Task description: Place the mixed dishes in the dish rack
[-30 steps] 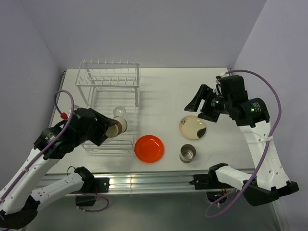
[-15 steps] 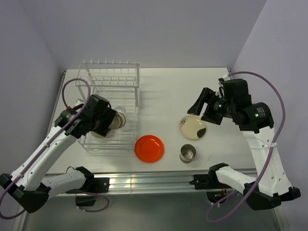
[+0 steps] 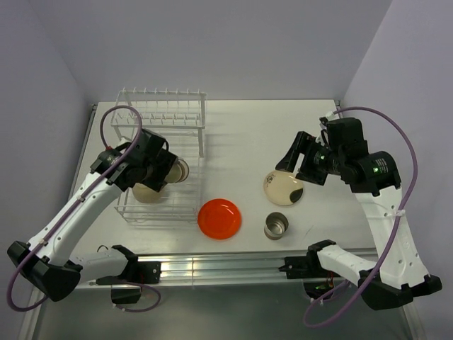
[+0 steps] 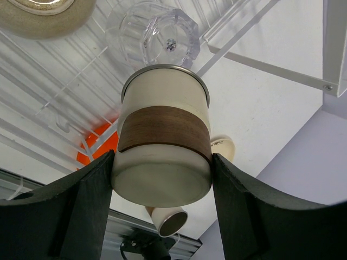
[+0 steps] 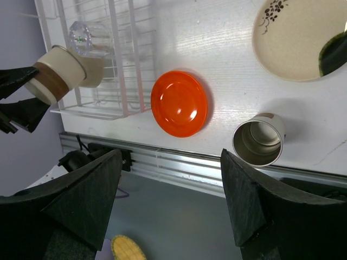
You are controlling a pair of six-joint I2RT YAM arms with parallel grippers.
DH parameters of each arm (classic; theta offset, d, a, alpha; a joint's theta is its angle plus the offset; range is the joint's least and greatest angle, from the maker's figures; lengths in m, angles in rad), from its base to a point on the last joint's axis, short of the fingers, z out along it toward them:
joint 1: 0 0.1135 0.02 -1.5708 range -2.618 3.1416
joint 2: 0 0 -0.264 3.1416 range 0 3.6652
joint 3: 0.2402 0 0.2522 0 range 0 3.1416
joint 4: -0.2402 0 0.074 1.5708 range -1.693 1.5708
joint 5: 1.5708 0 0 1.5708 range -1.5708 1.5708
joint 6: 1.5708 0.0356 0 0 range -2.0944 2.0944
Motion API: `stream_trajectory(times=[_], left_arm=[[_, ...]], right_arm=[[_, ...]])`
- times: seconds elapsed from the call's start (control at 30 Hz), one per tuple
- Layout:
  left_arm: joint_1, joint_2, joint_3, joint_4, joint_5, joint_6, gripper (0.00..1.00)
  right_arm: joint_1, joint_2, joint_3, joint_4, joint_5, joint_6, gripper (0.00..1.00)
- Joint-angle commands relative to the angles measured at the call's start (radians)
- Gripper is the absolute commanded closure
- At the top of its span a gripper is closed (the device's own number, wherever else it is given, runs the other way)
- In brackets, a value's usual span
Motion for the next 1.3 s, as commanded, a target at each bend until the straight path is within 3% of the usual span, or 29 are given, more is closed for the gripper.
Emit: stream_trajectory(times=[0.0,0.47,0.73,1.27], left_arm=[[0.004,-0.026,-0.021,0.045,0.018,0.031,1.00],[0.004,-0.032,-0.060,0.066,0.031,0.114,1.00],[0.002,-0.026,-0.124,0.145,0.113,0.149,1.00],[0.002,0.069,-0.056,0.094,0.112,0.197,1.00]], right_arm=[[-0.002,-0.005,-0.010,0.017,0.004,-0.015,0.20],[0.013,0.053,0.028,0.004,0.002,-0.021,0.20],[0.021,0.054,0.028,0.010,0.013,-0.019,0.21],[0.021,0.018,0.010,0.005,0.042,-0.036,0.20]])
